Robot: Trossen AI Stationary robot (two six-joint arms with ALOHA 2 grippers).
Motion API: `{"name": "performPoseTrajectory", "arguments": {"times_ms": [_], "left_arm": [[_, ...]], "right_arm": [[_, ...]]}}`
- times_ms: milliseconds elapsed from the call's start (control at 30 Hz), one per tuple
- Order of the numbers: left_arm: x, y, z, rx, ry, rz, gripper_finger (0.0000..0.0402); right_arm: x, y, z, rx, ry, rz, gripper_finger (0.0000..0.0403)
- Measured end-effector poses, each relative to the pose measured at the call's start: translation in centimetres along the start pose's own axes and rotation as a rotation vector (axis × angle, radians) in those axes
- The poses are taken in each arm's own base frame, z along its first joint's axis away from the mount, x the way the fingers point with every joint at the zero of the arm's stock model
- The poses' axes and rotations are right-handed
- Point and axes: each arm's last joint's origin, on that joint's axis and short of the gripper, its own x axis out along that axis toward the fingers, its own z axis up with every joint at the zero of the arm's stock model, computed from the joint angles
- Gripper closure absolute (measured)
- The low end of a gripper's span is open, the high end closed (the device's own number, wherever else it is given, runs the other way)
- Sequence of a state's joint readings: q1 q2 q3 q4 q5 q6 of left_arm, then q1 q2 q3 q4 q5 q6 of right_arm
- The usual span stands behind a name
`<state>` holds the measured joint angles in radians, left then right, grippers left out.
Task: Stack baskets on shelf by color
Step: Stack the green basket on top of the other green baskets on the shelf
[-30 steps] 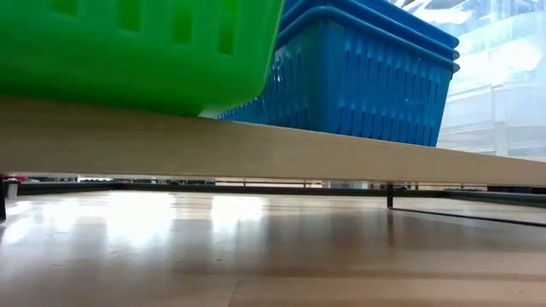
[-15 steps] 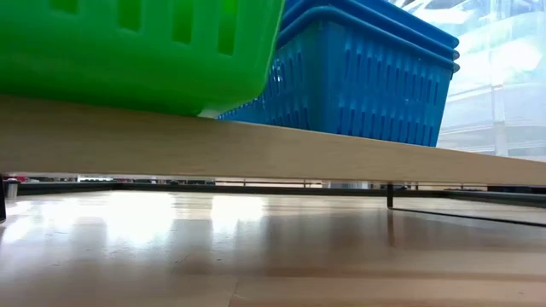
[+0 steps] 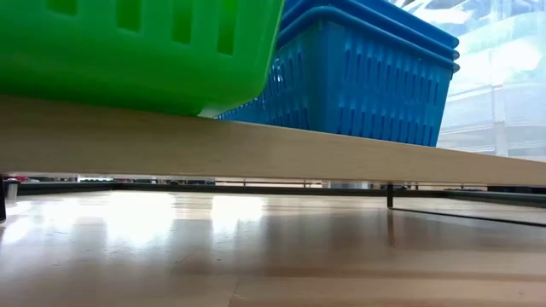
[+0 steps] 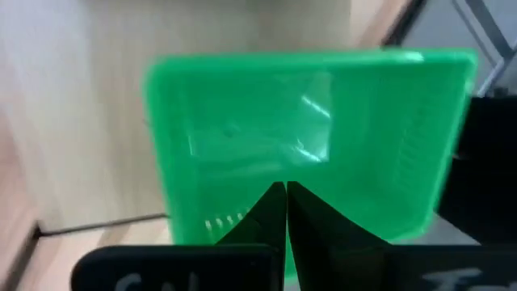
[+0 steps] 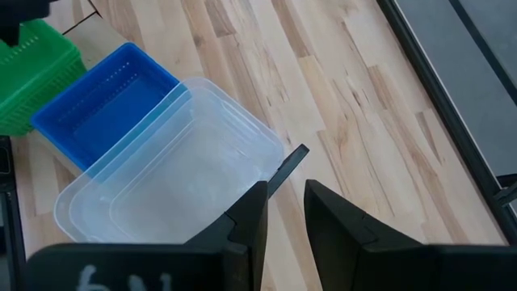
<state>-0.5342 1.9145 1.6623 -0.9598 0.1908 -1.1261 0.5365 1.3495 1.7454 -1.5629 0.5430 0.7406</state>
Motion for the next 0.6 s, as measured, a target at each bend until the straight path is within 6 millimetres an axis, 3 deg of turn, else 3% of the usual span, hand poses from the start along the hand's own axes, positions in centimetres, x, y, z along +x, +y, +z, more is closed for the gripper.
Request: {"name": "performPoseTrajectory", "arguments": {"times_ms": [233,600], "left_arm": [[-0.1,1.3,0.0,-0.051,-0.046,0.150,0.0401],[-0.3,2.0,0.7,-0.055,-0.100,0.223,0.0401]], "right_arm": [[0.0,0.0,0.0,0.000,0.003,0.002,0.0297],[0.0,0.0,0.0,-0.005,0.003,0.002,0.0297]]}}
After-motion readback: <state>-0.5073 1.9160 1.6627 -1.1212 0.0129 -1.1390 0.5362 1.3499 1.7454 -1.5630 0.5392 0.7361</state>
